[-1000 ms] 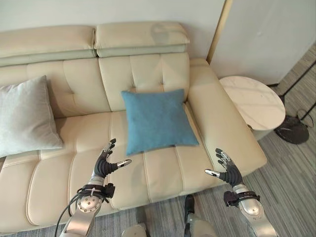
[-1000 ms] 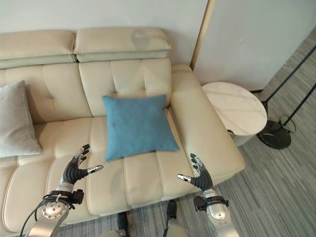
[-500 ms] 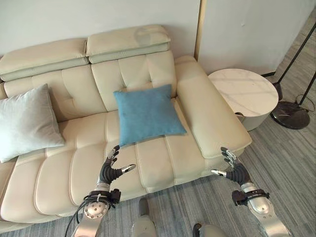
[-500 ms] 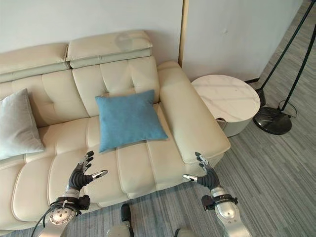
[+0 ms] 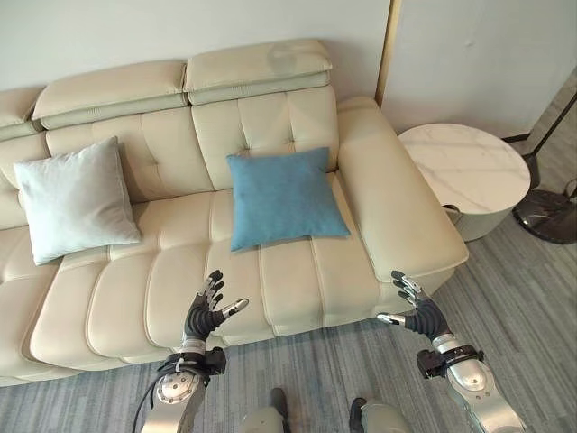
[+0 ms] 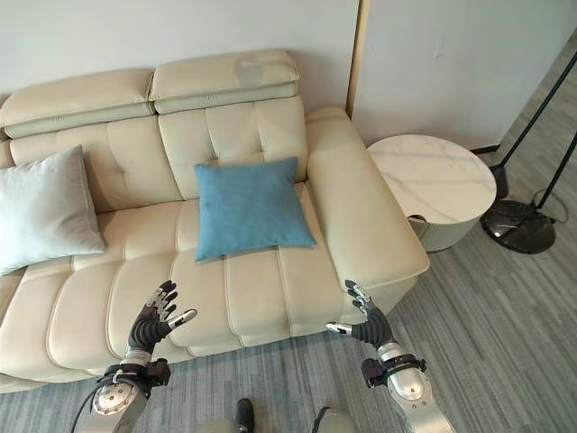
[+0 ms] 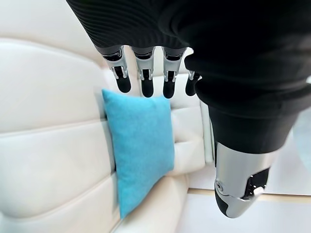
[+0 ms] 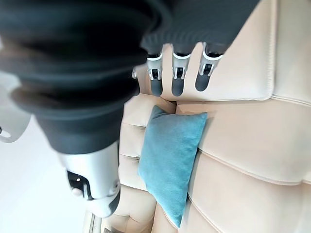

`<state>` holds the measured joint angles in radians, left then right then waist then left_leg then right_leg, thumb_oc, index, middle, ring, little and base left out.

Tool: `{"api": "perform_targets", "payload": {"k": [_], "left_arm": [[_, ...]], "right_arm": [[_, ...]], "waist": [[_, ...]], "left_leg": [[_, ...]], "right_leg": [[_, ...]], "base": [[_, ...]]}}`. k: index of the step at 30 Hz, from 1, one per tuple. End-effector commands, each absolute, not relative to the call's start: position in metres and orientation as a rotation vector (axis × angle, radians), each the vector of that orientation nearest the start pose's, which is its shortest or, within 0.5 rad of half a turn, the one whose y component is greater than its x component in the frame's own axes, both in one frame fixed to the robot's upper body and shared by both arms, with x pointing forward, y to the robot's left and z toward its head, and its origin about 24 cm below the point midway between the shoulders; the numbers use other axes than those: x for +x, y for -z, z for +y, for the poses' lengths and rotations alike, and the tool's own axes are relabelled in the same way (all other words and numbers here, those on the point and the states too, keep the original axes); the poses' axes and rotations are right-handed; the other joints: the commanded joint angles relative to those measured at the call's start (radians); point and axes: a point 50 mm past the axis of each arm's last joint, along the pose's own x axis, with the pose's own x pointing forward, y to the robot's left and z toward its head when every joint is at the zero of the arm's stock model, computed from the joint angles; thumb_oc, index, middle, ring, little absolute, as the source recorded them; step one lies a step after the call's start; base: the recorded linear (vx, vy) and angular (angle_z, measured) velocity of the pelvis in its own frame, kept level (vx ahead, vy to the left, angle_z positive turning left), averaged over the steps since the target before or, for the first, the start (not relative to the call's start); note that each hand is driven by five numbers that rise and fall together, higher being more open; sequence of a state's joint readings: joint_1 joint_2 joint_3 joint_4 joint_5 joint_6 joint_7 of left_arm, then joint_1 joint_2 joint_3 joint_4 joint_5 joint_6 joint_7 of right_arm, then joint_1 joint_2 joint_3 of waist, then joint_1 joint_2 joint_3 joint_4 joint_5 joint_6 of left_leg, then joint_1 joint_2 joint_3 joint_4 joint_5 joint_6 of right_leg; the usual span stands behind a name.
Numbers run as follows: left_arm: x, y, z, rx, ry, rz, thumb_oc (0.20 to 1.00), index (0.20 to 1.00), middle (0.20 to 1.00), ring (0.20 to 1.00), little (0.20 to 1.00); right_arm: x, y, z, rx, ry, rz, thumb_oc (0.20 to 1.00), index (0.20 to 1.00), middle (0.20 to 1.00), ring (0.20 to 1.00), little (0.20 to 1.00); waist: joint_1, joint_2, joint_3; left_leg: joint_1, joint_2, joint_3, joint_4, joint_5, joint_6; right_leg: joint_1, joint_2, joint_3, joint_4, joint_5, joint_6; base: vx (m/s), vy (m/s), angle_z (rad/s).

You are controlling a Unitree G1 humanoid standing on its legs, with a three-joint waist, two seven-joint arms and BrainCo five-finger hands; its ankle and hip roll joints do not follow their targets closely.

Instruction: Pick up all the scattered cushions and arrange them neatly on the sofa.

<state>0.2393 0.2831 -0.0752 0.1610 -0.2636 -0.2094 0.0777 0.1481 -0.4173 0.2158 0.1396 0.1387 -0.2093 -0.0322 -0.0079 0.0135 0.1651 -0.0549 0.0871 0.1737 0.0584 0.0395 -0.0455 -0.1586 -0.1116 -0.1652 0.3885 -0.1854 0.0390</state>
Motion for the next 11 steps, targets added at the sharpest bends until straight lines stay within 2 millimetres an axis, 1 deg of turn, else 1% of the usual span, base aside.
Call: {"api": "perform_targets", "payload": {"k": [1, 3, 4, 5, 11], "left_arm": [[0.1972, -0.0048, 0.2221, 0.07, -0.099, 0.076, 1.0, 1.0, 1.0, 1.0, 1.0], [0.1964, -0.0053, 0.2225, 0.08, -0.096, 0.075, 1.0, 1.0, 1.0, 1.0, 1.0], [0.1954, -0.0057, 0.2224, 0.099, -0.088, 0.076, 1.0, 1.0, 1.0, 1.0, 1.0], [0.1946, -0.0052, 0.2224, 0.102, -0.087, 0.079, 1.0, 1.0, 1.0, 1.0, 1.0], [0.1876, 0.0007, 0.2209, 0.108, -0.051, 0.116, 1.0, 1.0, 1.0, 1.0, 1.0]], "right_arm": [[0.2234, -0.0217, -0.1903, -0.218, -0.143, -0.007, 1.0, 1.0, 1.0, 1.0, 1.0], [0.2226, -0.0213, -0.1907, -0.218, -0.142, -0.005, 1.0, 1.0, 1.0, 1.0, 1.0], [0.2215, -0.0207, -0.1908, -0.219, -0.142, -0.001, 1.0, 1.0, 1.0, 1.0, 1.0], [0.221, -0.0202, -0.1906, -0.22, -0.144, 0.002, 1.0, 1.0, 1.0, 1.0, 1.0], [0.2168, -0.0136, -0.1872, -0.212, -0.164, 0.036, 1.0, 1.0, 1.0, 1.0, 1.0]], "waist": [[-0.022, -0.017, -0.012], [-0.022, -0.016, -0.016], [-0.023, -0.013, -0.023], [-0.022, -0.013, -0.026], [-0.017, -0.016, -0.039]], "left_leg": [[0.024, 0.009, -0.001, 0.016, -0.074, -0.032], [0.034, 0.008, 0.002, -0.01, -0.069, -0.034], [0.053, 0.003, -0.001, -0.054, -0.063, -0.036], [0.062, 0.001, -0.001, -0.07, -0.061, -0.037], [0.097, -0.011, 0.002, -0.127, -0.046, -0.034]], "right_leg": [[0.134, 0.034, -0.055, -0.385, 0.135, 0.057], [0.136, 0.032, -0.058, -0.396, 0.142, 0.06], [0.135, 0.03, -0.061, -0.415, 0.16, 0.069], [0.137, 0.03, -0.061, -0.423, 0.164, 0.073], [0.154, 0.016, -0.06, -0.445, 0.183, 0.092]], "base": [[0.0, 0.077, 0.1], [-0.01, 0.068, 0.1], [-0.01, 0.082, 0.06], [-0.01, 0.082, 0.05], [0.0, 0.084, 0.04]]}}
